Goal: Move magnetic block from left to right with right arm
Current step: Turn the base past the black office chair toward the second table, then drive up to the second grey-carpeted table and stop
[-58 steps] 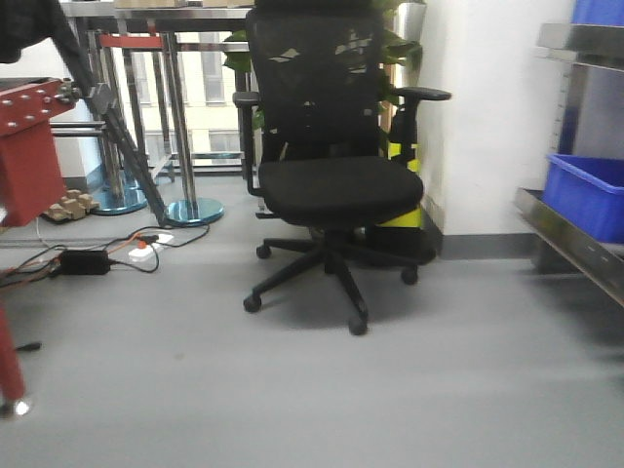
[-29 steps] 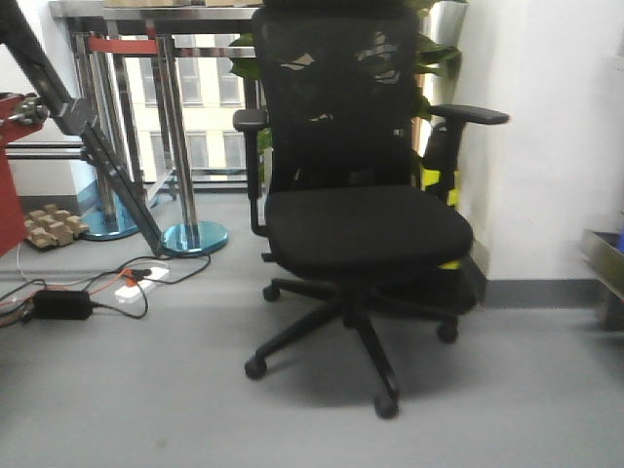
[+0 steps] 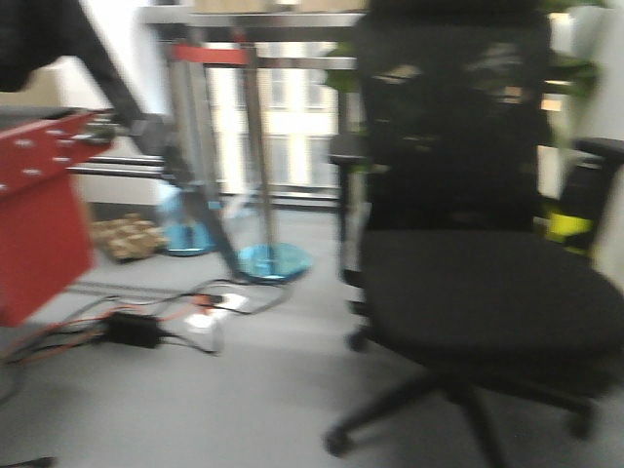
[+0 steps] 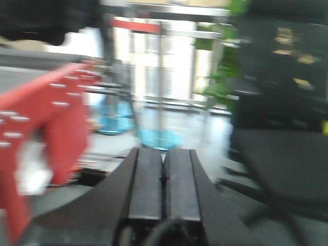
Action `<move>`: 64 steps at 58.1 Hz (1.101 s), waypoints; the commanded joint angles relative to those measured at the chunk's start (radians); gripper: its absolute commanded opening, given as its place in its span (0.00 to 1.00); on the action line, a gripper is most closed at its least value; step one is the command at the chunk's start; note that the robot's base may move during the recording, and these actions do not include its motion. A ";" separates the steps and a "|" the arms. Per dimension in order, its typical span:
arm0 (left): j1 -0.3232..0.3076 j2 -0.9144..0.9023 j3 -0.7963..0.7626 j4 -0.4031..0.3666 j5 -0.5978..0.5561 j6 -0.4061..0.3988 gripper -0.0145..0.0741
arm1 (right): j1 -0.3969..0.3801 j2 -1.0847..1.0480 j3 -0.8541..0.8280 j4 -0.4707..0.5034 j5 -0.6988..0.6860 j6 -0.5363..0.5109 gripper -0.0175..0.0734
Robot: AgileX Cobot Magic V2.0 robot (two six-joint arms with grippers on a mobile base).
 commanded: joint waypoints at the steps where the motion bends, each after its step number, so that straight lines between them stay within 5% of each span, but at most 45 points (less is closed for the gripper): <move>1: -0.002 -0.010 0.008 -0.005 -0.085 -0.006 0.02 | -0.005 0.010 -0.028 -0.014 -0.089 -0.009 0.46; 64: -0.002 -0.010 0.008 -0.005 -0.085 -0.006 0.02 | -0.005 0.010 -0.028 -0.014 -0.089 -0.009 0.46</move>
